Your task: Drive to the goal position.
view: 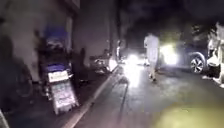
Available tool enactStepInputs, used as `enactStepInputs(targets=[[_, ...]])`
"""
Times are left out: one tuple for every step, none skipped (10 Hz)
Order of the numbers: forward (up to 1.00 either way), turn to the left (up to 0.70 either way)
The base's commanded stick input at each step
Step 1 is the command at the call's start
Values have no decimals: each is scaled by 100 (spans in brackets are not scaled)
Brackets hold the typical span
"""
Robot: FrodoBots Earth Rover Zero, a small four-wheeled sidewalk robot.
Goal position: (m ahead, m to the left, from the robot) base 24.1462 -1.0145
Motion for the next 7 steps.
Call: enactStepInputs(targets=[[45,0],[45,0],[45,0],[45,0],[45,0],[45,0],[45,0]])
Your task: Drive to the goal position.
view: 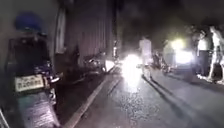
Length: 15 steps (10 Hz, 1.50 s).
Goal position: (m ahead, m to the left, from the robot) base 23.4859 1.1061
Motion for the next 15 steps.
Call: enactStepInputs(targets=[[45,0],[45,0],[45,0],[45,0],[45,0],[45,0],[45,0],[45,0],[45,0],[45,0],[45,0],[45,0],[45,0],[45,0],[45,0]])
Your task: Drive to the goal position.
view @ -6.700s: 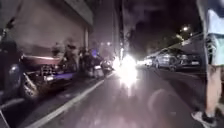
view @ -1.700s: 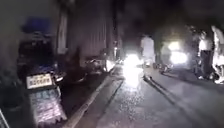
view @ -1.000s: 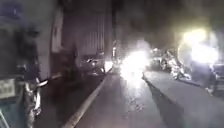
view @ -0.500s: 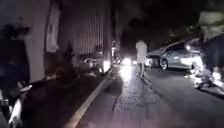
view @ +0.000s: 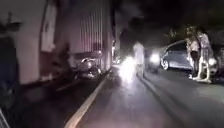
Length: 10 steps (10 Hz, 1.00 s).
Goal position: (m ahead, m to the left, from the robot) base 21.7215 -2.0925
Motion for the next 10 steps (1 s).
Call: enactStepInputs(targets=[[45,0],[45,0],[45,0],[45,0],[45,0],[45,0],[45,0],[45,0],[45,0],[45,0]])
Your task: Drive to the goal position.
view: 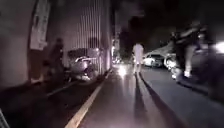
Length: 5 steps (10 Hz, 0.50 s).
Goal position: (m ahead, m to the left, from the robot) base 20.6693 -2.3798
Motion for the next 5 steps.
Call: enactStepInputs(targets=[[45,0],[45,0],[45,0],[45,0],[45,0]])
